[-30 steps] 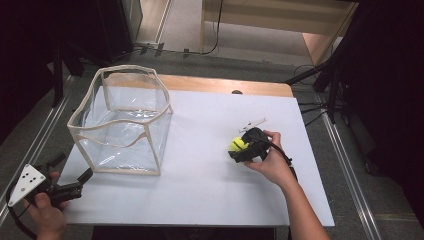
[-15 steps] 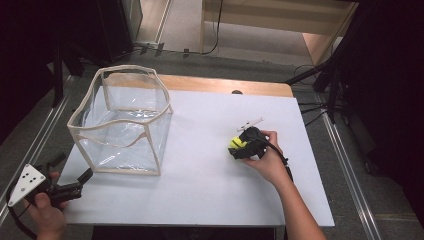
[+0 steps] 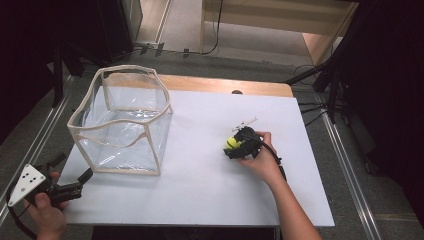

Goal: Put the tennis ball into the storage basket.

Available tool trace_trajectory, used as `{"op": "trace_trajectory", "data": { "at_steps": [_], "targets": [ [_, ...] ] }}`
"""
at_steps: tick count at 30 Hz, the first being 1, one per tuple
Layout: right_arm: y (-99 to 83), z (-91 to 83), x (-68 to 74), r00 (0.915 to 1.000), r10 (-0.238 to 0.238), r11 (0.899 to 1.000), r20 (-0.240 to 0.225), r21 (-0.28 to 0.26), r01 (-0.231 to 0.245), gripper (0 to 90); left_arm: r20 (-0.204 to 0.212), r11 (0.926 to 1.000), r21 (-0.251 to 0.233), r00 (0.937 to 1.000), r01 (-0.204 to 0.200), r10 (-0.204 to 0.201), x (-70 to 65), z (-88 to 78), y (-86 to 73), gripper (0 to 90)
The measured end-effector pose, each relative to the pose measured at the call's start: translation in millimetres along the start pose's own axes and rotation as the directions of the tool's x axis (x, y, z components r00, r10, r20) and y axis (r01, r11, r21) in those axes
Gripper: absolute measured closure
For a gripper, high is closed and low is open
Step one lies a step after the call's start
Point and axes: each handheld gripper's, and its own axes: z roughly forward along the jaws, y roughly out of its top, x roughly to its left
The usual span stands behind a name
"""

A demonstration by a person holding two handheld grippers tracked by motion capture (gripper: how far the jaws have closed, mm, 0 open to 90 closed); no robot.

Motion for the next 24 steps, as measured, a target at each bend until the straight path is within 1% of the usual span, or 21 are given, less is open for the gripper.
{"op": "trace_trajectory", "data": {
  "at_steps": [3,10,18,19,20,21,24],
  "targets": [
    [-0.1,-0.3,-0.6,0.9999,0.008,1.0,-0.009,0.001,-0.008,23.9,0.0,1.0,0.0,1.0,0.001,-0.001,-0.1,0.0,0.0,0.0],
    [-0.7,-5.4,-1.2,0.9998,0.016,1.0,-0.014,0.006,-0.016,23.9,0.0,1.0,0.0,1.0,0.002,-0.002,-0.5,0.3,-0.1,0.0],
    [4.6,-16.0,0.3,0.9999,0.004,1.0,-0.015,-0.017,-0.004,23.9,0.0,1.0,0.003,1.0,0.001,-0.001,-0.6,0.2,-0.1,0.0],
    [6.0,-17.2,0.7,0.9999,-0.004,1.0,-0.013,-0.021,0.004,23.9,0.0,1.0,0.003,1.0,0.001,-0.001,-0.6,0.3,-0.1,0.0],
    [8.5,-19.8,3.8,0.9998,-0.007,1.0,-0.018,-0.024,0.006,23.9,0.0,1.0,0.003,1.0,0.001,-0.001,-0.6,0.3,-0.1,0.0],
    [10.0,-20.5,4.4,0.9996,-0.019,0.999,-0.02,-0.031,0.019,23.9,-0.001,1.0,0.003,1.0,0.001,-0.001,-0.7,0.3,-0.1,0.0],
    [13.5,-22.5,7.4,0.9994,-0.025,0.999,-0.025,-0.033,0.024,23.9,-0.001,1.0,0.001,1.0,0.001,-0.001,-0.5,0.2,-0.1,0.0]
  ]
}}
